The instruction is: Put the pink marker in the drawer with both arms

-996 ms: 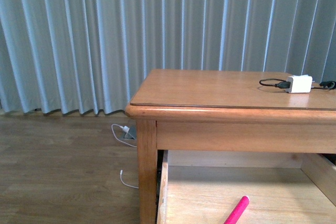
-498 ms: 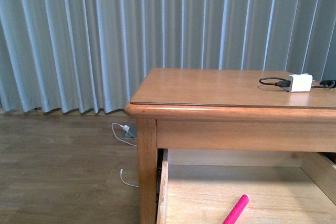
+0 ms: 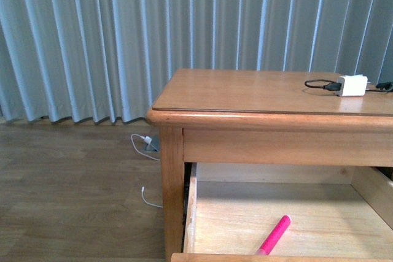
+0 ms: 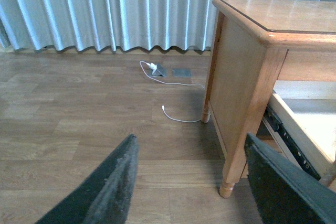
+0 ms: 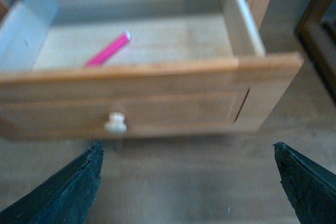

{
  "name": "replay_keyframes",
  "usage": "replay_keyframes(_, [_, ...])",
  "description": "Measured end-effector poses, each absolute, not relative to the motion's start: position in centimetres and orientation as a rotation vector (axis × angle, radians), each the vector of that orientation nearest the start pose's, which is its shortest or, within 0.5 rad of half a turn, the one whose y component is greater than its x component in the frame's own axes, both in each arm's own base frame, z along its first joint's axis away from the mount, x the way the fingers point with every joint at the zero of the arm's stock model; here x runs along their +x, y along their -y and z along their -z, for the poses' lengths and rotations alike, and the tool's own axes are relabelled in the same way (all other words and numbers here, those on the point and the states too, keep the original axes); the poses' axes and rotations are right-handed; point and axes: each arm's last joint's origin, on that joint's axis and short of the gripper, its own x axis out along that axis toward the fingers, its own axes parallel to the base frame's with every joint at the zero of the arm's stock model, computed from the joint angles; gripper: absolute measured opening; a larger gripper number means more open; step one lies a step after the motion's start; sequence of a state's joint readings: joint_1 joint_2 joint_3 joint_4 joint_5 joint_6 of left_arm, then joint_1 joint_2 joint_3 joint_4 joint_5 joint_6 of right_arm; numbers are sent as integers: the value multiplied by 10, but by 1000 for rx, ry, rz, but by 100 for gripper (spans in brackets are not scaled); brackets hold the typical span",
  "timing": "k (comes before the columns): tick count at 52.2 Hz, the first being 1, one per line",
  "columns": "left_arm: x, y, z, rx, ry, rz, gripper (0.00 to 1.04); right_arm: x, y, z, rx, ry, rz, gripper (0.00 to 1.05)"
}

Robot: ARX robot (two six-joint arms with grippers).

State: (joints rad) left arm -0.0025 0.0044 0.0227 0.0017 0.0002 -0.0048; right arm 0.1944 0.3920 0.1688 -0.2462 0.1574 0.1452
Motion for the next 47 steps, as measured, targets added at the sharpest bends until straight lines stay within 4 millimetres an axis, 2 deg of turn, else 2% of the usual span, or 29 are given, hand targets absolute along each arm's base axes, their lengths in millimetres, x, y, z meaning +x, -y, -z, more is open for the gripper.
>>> replay_keyframes(11, [97,0,-171,-4,20,3,100,138,-20,-159,121,-661,-88,96])
replay_keyframes(34, [97,0,-171,-4,20,3,99,228,-54,-140,12,-795,-92,96])
replay_keyframes(43, [97,0,-171,-4,20,3,99,255,-62,-129,-38,-772,-34,96])
replay_keyframes(47, [97,0,-171,-4,20,3,99,276,-66,-128,-33,-695,-20,96])
